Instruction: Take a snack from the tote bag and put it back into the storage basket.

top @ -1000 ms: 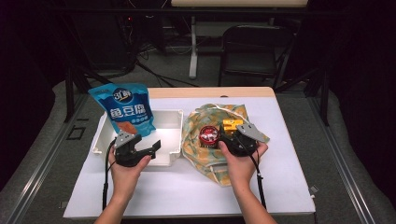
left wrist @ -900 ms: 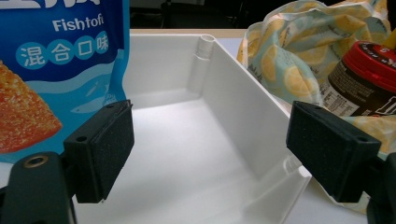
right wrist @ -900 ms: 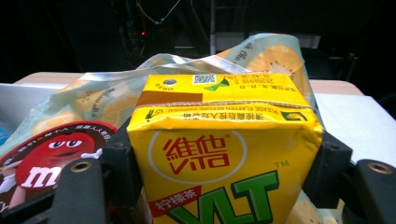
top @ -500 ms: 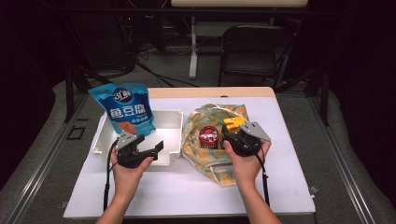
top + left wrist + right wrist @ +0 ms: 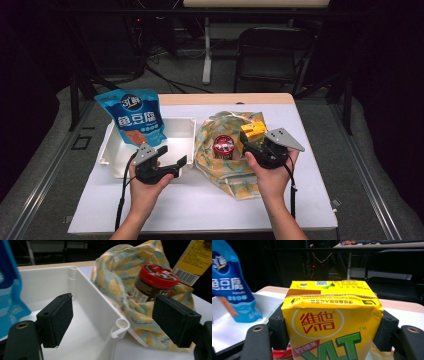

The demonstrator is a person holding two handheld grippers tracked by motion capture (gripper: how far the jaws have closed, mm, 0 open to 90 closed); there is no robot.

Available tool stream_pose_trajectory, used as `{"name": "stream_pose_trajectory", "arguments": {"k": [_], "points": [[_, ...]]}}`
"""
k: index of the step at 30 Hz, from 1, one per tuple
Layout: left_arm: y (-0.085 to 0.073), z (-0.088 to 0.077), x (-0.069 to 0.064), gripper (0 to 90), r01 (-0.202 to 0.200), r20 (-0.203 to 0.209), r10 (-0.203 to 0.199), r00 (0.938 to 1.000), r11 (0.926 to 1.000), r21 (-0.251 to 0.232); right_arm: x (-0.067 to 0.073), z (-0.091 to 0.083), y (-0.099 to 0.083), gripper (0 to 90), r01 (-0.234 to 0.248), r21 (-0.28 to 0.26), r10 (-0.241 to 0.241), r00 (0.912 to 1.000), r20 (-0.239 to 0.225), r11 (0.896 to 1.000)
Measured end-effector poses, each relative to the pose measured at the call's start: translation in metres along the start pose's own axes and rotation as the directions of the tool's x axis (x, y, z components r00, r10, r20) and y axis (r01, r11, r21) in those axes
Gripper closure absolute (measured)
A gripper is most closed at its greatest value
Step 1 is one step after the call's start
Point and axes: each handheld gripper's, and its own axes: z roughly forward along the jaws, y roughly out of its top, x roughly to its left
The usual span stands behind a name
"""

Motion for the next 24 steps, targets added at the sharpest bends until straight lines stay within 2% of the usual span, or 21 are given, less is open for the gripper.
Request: {"name": "stream_pose_trajectory", "arguments": {"k": [7,14,16,17,18,19,20,22,23,24], "points": [[0.002,0.003,-0.019,19.5,-0.039,0.070,0.039,0.9967,0.9992,-0.009,0.004,-0.012,0.000,30.1,0.009,0.006,-0.009,0.9995,-0.029,1.000],[-0.001,0.005,-0.038,21.2,-0.071,0.138,0.071,0.9879,0.9974,-0.001,0.010,-0.025,-0.004,30.1,-0.003,0.011,0.003,0.9983,-0.058,1.000],[-0.002,0.007,-0.042,21.9,-0.071,0.130,0.072,0.9888,0.9974,-0.014,0.012,-0.028,-0.004,30.1,-0.005,0.008,0.005,0.9978,-0.066,1.000],[-0.002,0.007,-0.043,22.0,-0.076,0.160,0.076,0.9841,0.9971,-0.006,0.014,-0.029,-0.004,30.1,-0.002,0.006,0.003,0.9976,-0.069,1.000],[-0.003,0.007,-0.045,22.4,-0.078,0.152,0.079,0.9852,0.9969,-0.013,0.015,-0.031,-0.004,30.1,0.001,0.011,0.000,0.9972,-0.075,1.000],[-0.003,0.006,-0.047,23.1,-0.080,0.178,0.080,0.9808,0.9968,-0.008,0.016,-0.033,-0.003,30.1,0.000,0.011,0.001,0.9966,-0.082,1.000],[-0.004,0.007,-0.049,23.4,-0.078,0.174,0.080,0.9814,0.9968,-0.016,0.018,-0.034,-0.004,30.1,-0.005,0.009,0.006,0.9959,-0.091,1.000],[-0.004,0.006,-0.053,24.8,-0.087,0.194,0.089,0.9769,0.9960,-0.020,0.022,-0.036,-0.003,30.0,-0.003,0.010,0.004,0.9948,-0.102,1.000],[-0.005,0.007,-0.056,24.9,-0.092,0.179,0.096,0.9792,0.9953,-0.030,0.024,-0.037,-0.003,30.0,0.001,0.006,-0.001,0.9942,-0.108,1.000],[-0.005,0.006,-0.057,25.1,-0.097,0.202,0.101,0.9742,0.9948,-0.029,0.026,-0.038,-0.003,30.0,0.004,0.002,-0.003,0.9936,-0.113,1.000]]}}
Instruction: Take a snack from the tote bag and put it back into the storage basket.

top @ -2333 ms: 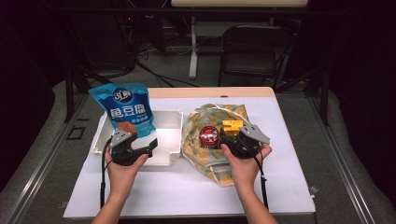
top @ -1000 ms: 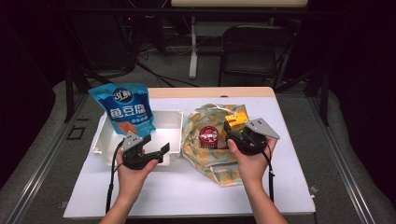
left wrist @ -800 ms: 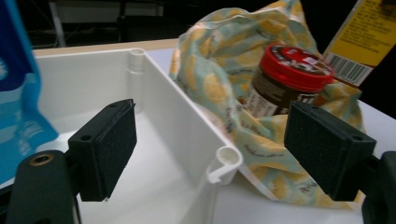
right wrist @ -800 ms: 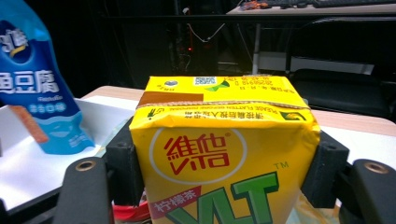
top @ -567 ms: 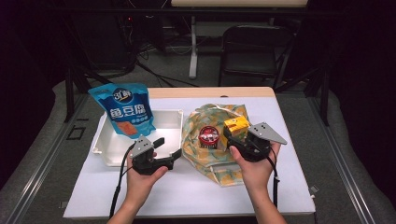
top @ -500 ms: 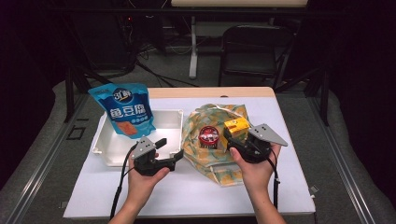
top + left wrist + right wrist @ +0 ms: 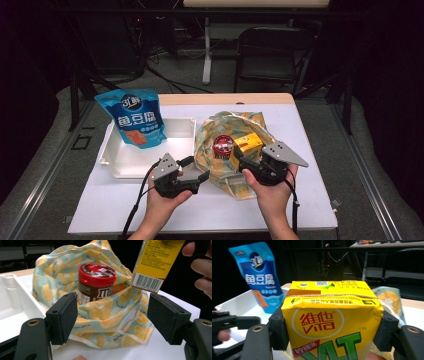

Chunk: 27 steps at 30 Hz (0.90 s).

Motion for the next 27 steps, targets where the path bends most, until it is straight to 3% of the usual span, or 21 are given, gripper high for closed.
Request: {"name": "stream_pose_trajectory", "arguments": {"k": [3,4,6,8,9,11,12,14,15,17,21,25,27], "points": [[0.000,0.000,-0.005,25.9,-0.016,0.019,0.016,0.9997,0.9999,-0.002,0.005,-0.001,0.001,30.0,-0.005,-0.001,0.005,0.9997,-0.023,1.000],[0.000,0.001,-0.007,25.9,-0.019,0.004,0.019,0.9998,0.9998,-0.007,0.007,-0.001,0.001,30.0,-0.002,-0.001,0.002,0.9996,-0.028,1.000],[0.000,0.001,-0.008,25.9,-0.024,0.030,0.024,0.9993,0.9997,-0.003,0.012,-0.001,0.001,30.0,0.002,0.001,-0.002,0.9994,-0.034,1.000],[0.000,0.002,-0.011,25.9,-0.027,0.015,0.027,0.9995,0.9996,-0.009,0.016,0.000,0.000,30.0,0.010,0.001,-0.010,0.9989,-0.047,1.000],[0.000,0.002,-0.011,26.0,-0.032,0.038,0.032,0.9987,0.9995,-0.005,0.018,0.000,0.000,30.0,0.013,0.006,-0.012,0.9986,-0.051,1.000],[0.000,0.003,-0.012,26.2,-0.035,0.046,0.035,0.9983,0.9994,-0.007,0.022,0.002,-0.001,30.0,0.012,0.007,-0.011,0.9980,-0.063,1.000],[0.000,0.003,-0.014,26.2,-0.037,0.027,0.037,0.9990,0.9993,-0.012,0.023,0.002,-0.002,30.0,0.015,0.012,-0.014,0.9975,-0.069,1.000],[0.000,0.004,-0.014,26.3,-0.037,0.054,0.038,0.9978,0.9993,-0.005,0.026,0.003,-0.003,30.0,0.012,0.011,-0.011,0.9968,-0.079,1.000],[-0.001,0.005,-0.016,26.2,-0.033,0.037,0.034,0.9987,0.9994,-0.010,0.028,0.004,-0.003,30.0,0.014,0.015,-0.013,0.9965,-0.082,1.000],[-0.001,0.005,-0.017,26.2,-0.038,0.062,0.038,0.9973,0.9993,-0.005,0.031,0.005,-0.005,30.0,0.015,0.017,-0.013,0.9957,-0.091,1.000],[-0.002,0.007,-0.022,26.2,-0.049,0.054,0.049,0.9973,0.9988,-0.008,0.038,0.005,-0.006,30.0,0.022,0.020,-0.020,0.9940,-0.107,1.000],[-0.001,0.007,-0.024,26.7,-0.063,0.072,0.063,0.9954,0.9980,-0.005,0.045,0.007,-0.007,30.0,0.032,0.028,-0.028,0.9915,-0.127,0.999],[-0.002,0.008,-0.026,27.2,-0.069,0.050,0.069,0.9964,0.9976,-0.006,0.048,0.008,-0.008,30.0,0.035,0.031,-0.031,0.9904,-0.134,0.999]]}}
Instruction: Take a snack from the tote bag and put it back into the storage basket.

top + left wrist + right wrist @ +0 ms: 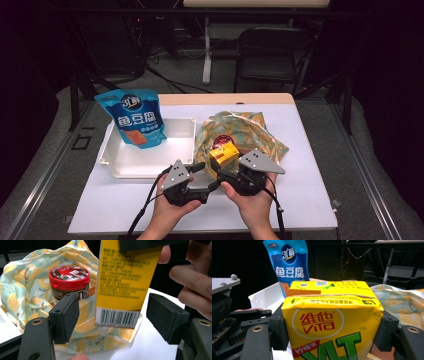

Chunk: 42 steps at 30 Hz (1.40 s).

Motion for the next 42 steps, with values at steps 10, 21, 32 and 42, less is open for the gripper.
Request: {"name": "stream_pose_trajectory", "arguments": {"k": [10,21,32,42], "points": [[-0.001,0.002,-0.005,34.1,-0.041,-0.014,0.041,0.9990,0.9991,0.010,0.014,0.005,-0.003,29.9,0.008,0.013,-0.008,0.9992,-0.039,1.000],[-0.001,-0.001,-0.004,45.0,-0.054,-0.017,0.054,0.9984,0.9985,0.001,0.022,0.006,-0.005,29.7,0.001,0.016,0.000,0.9984,-0.057,1.000],[-0.002,-0.003,-0.004,47.7,-0.061,-0.026,0.061,0.9978,0.9981,0.002,0.022,0.008,-0.007,29.2,-0.003,0.015,0.004,0.9978,-0.066,1.000],[-0.001,-0.008,0.003,50.1,-0.052,-0.040,0.052,0.9978,0.9985,0.016,0.017,0.008,-0.003,19.1,-0.016,-0.007,0.015,0.9956,-0.092,1.000]]}}
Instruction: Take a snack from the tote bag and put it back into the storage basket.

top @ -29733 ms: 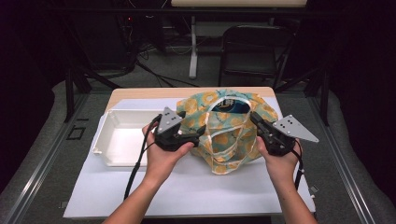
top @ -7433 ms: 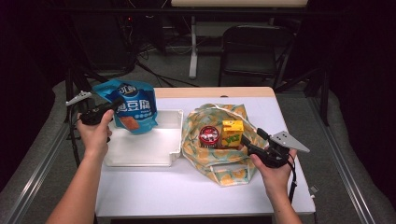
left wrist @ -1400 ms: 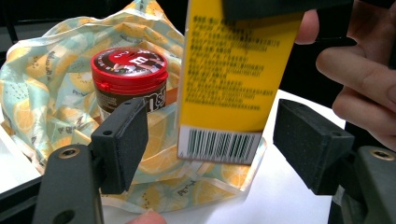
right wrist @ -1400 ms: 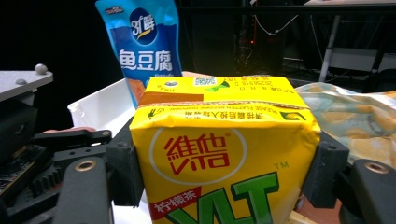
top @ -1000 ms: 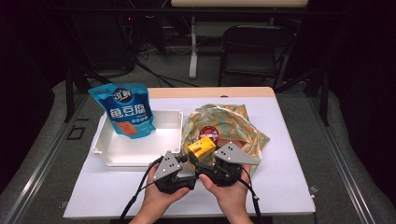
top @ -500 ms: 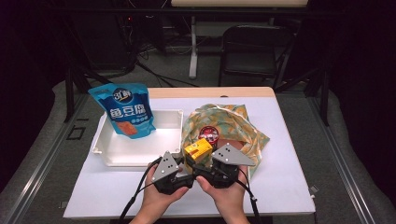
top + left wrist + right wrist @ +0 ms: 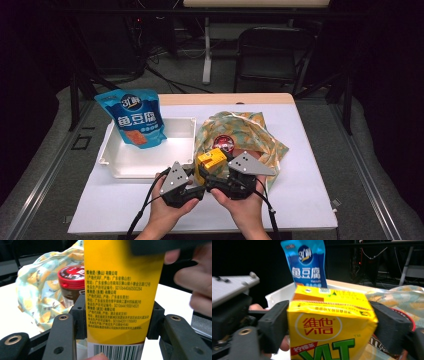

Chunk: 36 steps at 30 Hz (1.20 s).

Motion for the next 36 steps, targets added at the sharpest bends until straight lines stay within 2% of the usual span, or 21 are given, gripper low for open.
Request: {"name": "stream_pose_trajectory", "arguments": {"k": [2,4,7,13,17,21,28,34,36], "points": [[0.000,-0.001,0.004,50.3,0.013,0.000,-0.013,0.9999,0.9999,-0.001,-0.002,-0.003,0.003,16.6,-0.005,-0.008,0.005,0.9999,-0.013,1.000],[0.000,-0.003,0.007,50.3,0.016,-0.027,-0.016,0.9995,0.9999,-0.001,-0.003,-0.005,0.006,15.8,-0.005,-0.021,0.004,0.9999,-0.013,1.000],[0.000,-0.007,0.015,50.4,0.032,-0.018,-0.032,0.9993,0.9994,-0.012,-0.007,-0.008,0.008,15.5,-0.008,-0.030,0.008,1.0000,-0.006,1.000],[0.003,-0.017,0.029,50.4,0.046,-0.056,-0.048,0.9973,0.9982,-0.039,-0.014,-0.012,0.010,15.5,-0.017,-0.039,0.018,0.9998,0.010,0.999],[0.002,-0.023,0.041,50.4,0.072,-0.078,-0.076,0.9941,0.9959,-0.055,-0.018,-0.013,0.011,15.6,-0.022,-0.039,0.023,0.9995,0.021,0.999],[0.001,-0.029,0.052,50.4,0.081,-0.104,-0.087,0.9908,0.9951,-0.057,-0.022,-0.014,0.010,15.6,-0.026,-0.043,0.027,0.9992,0.031,0.999],[-0.004,-0.035,0.069,50.5,0.108,-0.149,-0.118,0.9817,0.9914,-0.075,-0.029,-0.013,0.009,15.2,-0.012,-0.022,0.013,0.9990,0.043,1.000],[-0.010,-0.040,0.084,50.5,0.134,-0.183,-0.148,0.9719,0.9874,-0.084,-0.050,-0.030,0.001,15.5,-0.002,-0.022,0.004,0.9959,0.090,1.000],[-0.012,-0.040,0.088,50.5,0.143,-0.188,-0.158,0.9695,0.9859,-0.087,-0.058,-0.036,-0.005,15.7,-0.015,-0.031,0.018,0.9941,0.107,0.999]]}}
